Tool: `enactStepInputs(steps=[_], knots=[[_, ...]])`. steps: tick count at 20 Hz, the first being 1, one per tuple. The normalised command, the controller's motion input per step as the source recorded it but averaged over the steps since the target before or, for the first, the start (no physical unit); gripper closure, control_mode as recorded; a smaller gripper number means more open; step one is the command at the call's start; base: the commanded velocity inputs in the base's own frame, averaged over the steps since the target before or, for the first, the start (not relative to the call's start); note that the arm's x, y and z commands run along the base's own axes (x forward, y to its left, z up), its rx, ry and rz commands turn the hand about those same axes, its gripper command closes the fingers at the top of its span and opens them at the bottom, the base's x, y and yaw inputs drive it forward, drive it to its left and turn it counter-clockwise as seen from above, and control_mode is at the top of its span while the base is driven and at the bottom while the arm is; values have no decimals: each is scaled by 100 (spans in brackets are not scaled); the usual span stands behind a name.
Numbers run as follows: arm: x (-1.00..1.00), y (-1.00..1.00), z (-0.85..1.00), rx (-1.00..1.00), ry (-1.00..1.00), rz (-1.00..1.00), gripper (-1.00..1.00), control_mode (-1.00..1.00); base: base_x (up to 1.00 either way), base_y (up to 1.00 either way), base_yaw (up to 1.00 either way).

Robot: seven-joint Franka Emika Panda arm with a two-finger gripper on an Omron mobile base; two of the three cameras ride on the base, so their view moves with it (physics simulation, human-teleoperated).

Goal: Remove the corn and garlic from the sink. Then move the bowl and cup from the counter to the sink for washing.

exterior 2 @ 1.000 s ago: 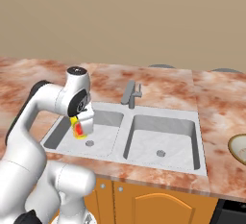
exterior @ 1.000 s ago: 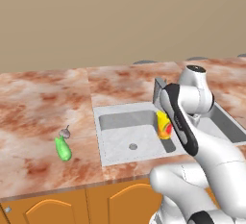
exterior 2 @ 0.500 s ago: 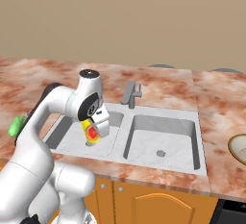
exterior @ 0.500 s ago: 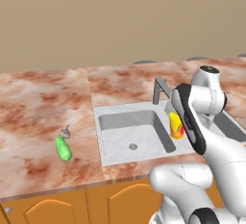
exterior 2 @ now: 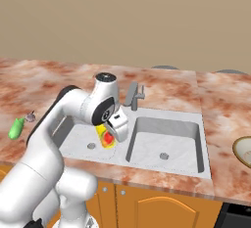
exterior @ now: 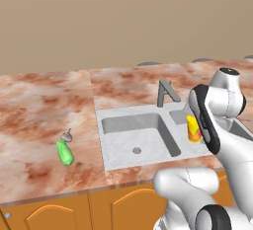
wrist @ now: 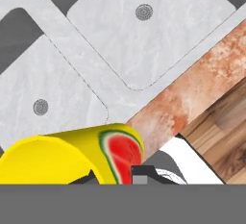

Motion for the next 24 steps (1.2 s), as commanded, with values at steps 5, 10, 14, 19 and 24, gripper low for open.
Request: enactStepInputs(steps=[5,10,14,19,24], knots=[[-1,-45,0,0,0,1,100,-100,0,0,0],[0,-42,-2,0,0,0,100,-100,0,0,0],[0,-32,-4,0,0,1,100,-100,0,0,0],[-4,-15,-5,0,0,0,100,-100,0,0,0],[10,-16,-7,0,0,0,100,-100,0,0,0]])
